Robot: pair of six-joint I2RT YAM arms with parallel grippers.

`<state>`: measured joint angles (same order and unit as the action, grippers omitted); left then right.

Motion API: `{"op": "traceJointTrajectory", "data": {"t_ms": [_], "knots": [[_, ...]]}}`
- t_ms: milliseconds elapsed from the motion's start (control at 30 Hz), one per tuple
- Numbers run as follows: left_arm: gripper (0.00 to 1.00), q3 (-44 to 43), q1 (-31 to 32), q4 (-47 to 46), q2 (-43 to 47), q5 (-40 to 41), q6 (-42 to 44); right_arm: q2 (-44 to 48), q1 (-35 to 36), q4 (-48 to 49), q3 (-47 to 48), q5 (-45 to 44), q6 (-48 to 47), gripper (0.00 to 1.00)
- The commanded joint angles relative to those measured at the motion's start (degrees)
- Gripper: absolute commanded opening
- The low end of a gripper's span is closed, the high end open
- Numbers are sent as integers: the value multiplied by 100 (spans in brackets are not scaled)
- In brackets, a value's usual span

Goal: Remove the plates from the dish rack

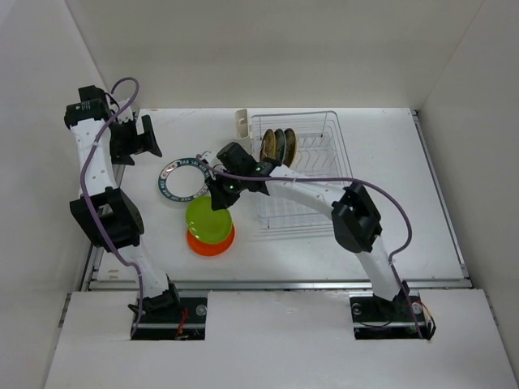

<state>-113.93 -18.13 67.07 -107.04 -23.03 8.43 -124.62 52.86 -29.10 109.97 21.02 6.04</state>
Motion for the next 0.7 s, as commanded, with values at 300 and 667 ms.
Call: {"op": "traceJointTrajectory", "data": {"t_ms": [300, 667], "knots": [[92, 90, -85, 17, 307, 53, -60, -520, 5, 159, 455, -255, 20, 44], [92, 90, -138, 17, 254, 53, -60, -414, 216, -175, 200, -827, -191, 73]]}}
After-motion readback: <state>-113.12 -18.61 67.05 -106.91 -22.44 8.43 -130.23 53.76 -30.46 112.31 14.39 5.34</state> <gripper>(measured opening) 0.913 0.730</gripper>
